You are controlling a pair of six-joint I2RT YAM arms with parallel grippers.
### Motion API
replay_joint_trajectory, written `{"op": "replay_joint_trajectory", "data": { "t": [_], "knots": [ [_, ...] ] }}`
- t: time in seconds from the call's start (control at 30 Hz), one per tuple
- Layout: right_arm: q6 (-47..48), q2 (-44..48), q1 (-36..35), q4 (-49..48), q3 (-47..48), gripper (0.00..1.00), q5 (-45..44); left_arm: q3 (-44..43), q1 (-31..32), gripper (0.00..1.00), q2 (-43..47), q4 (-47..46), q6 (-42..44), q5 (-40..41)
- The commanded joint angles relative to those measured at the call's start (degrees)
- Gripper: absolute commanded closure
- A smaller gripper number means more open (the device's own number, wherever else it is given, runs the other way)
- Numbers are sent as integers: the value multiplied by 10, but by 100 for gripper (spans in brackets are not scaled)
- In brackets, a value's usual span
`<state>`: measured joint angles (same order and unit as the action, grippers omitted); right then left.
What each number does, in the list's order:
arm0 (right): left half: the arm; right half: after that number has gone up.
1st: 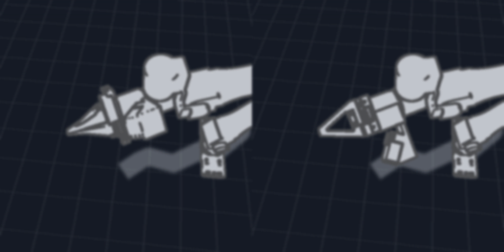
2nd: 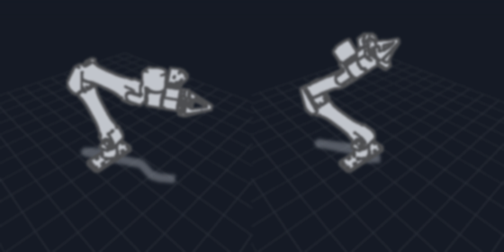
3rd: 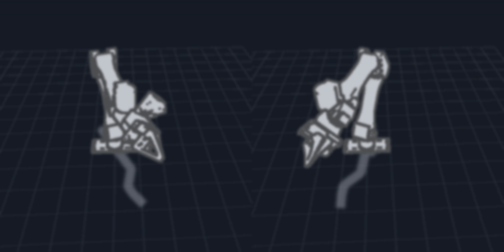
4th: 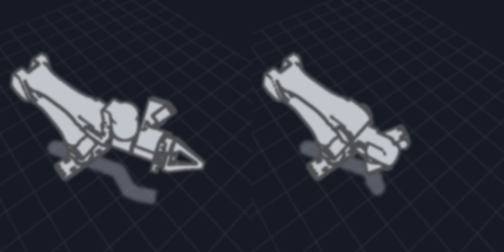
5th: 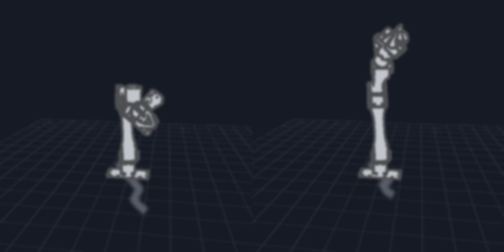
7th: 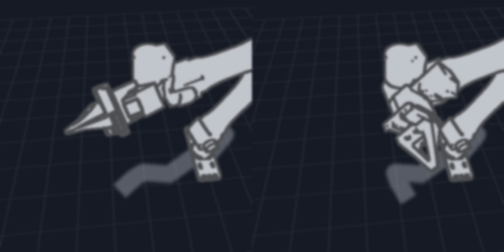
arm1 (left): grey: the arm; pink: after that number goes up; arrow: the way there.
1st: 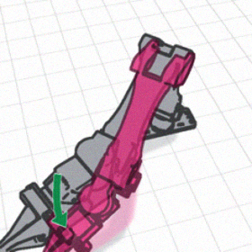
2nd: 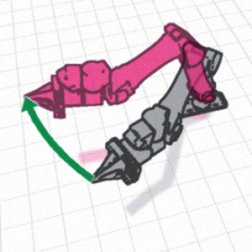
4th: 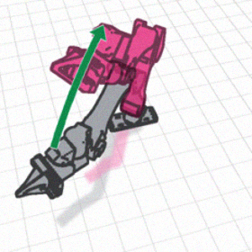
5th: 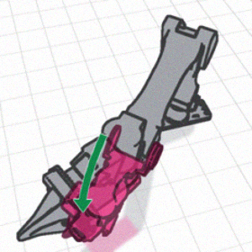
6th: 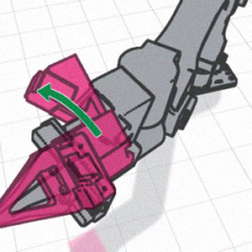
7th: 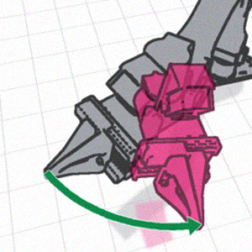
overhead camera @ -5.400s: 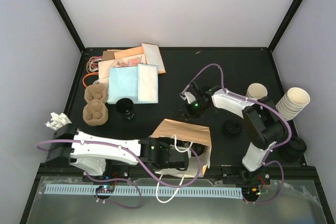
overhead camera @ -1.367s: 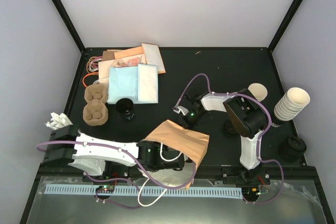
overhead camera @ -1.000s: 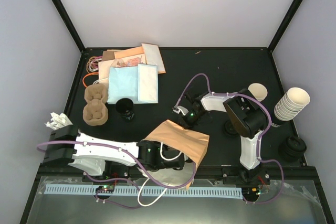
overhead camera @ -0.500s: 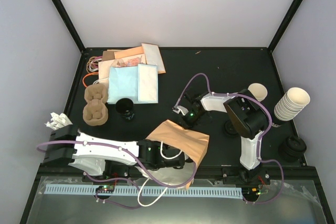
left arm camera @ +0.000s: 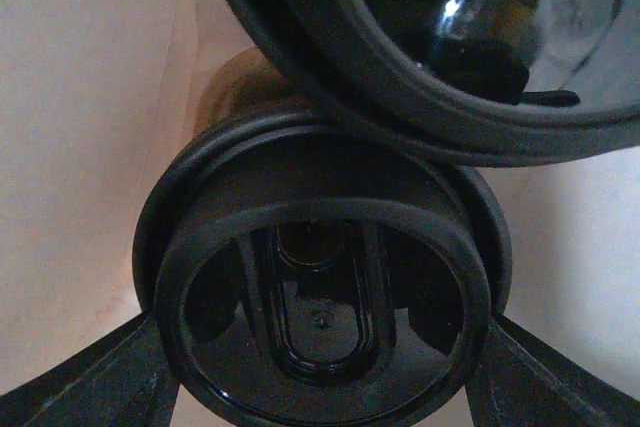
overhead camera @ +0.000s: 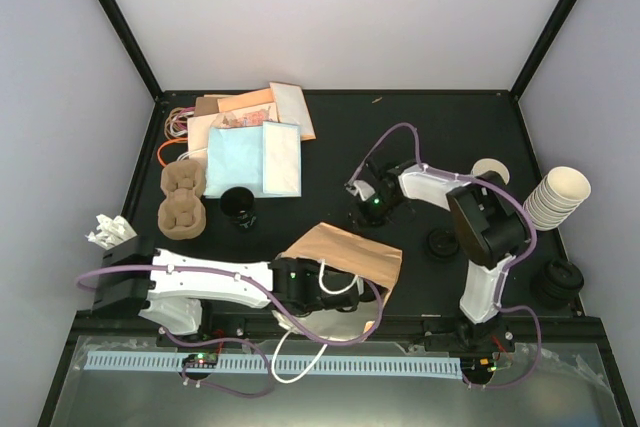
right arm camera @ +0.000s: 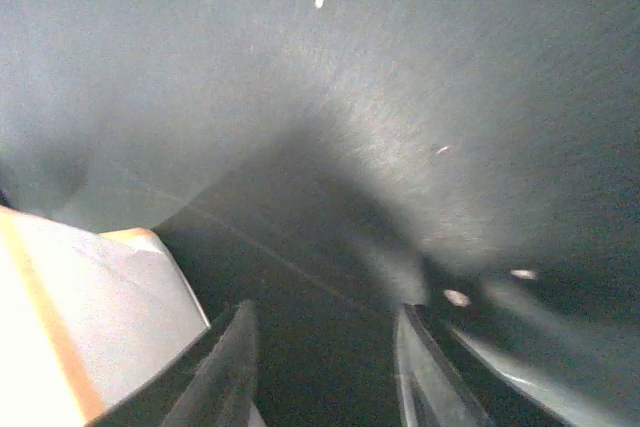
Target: Pack the takeout coffee
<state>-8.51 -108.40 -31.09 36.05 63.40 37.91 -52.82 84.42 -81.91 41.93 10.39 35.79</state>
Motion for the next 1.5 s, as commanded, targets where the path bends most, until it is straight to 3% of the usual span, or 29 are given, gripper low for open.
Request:
{"op": "replay_joint_trajectory", "data": {
  "t": [0.0, 0.17, 0.63, 0.9, 1.07, 1.2, 1.27, 1.47],
  "knots": [
    [-18, 47, 13, 29, 32, 49, -72, -18, -7, 43, -14, 32, -1, -34],
    [-47, 68, 15, 12, 28, 37, -140, -31, -8, 43, -14, 41, 3, -42],
    [-93, 240, 49, 1, -5, 34, -319, -113, -76, 42, -30, 108, 44, -127],
    [-111, 384, 53, 3, -30, 25, -461, -253, -153, 41, -112, 190, 82, -211],
    [-107, 432, 55, 22, -28, 25, -478, -295, -186, 23, -138, 212, 97, -209],
    [-103, 454, 55, 29, -36, 25, -477, -333, -194, 14, -139, 223, 99, -218],
    [-102, 460, 55, 31, -40, 25, -473, -358, -193, 3, -143, 233, 97, -226],
    [-100, 471, 55, 34, -43, 21, -453, -408, -193, 1, -156, 265, 89, -234]
  ]
}}
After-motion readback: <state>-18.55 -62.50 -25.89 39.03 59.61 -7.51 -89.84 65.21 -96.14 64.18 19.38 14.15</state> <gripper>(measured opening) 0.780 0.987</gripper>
